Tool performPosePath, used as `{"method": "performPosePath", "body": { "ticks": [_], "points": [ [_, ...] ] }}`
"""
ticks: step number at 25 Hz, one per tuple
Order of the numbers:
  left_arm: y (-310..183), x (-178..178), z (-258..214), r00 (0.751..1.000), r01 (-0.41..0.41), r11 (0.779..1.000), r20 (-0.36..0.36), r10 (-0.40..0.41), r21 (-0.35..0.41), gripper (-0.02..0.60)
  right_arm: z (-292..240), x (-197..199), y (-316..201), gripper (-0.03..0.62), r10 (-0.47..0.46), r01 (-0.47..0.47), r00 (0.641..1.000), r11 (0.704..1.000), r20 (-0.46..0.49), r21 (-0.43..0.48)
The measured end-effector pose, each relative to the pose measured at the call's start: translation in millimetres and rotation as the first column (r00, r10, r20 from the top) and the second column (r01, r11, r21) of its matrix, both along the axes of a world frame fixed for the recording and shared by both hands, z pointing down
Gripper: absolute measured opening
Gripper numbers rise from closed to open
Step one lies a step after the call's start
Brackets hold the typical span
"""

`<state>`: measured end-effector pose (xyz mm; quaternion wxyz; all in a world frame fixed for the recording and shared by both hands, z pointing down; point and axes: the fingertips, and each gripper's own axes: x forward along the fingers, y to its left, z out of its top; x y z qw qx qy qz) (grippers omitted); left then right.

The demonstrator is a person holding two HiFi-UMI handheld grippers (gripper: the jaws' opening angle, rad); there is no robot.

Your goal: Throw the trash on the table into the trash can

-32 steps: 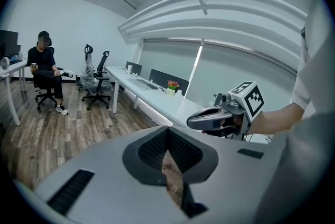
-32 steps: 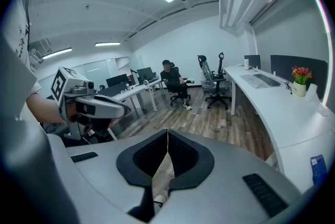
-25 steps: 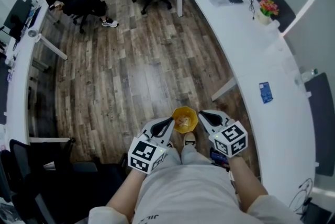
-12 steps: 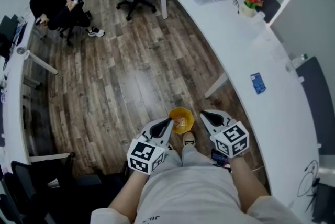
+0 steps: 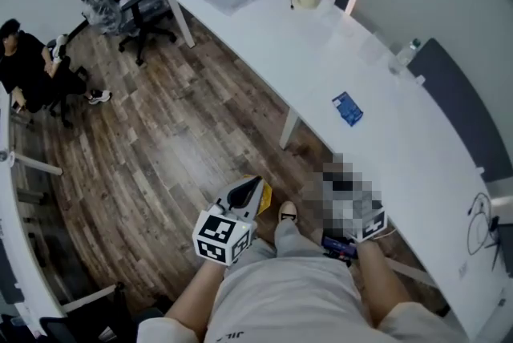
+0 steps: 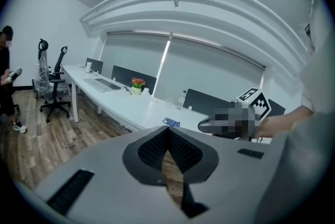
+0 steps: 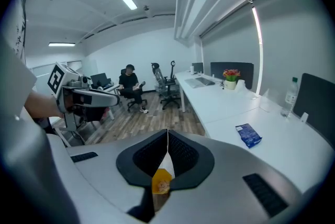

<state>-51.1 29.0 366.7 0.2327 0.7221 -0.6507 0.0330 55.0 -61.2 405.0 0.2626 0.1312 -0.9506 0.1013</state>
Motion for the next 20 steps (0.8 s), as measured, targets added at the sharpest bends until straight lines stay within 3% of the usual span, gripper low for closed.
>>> {"method": "performPosePath", "body": {
  "ticks": [9, 20],
  "points": [
    [-66, 37, 4, 0.992, -0.129, 0.991, 0.006, 0.129, -0.024, 0.002, -2, 46, -69, 0.034, 0.123, -0.123, 0.992, 0.992, 0.006, 0.024],
    [-141, 55, 13, 0.986, -0.168, 0.985, 0.003, 0.169, -0.031, 0.002, 28, 67, -165, 0.034, 0.166, -0.165, 0.986, 0.986, -0.031, 0.027]
  ]
}}
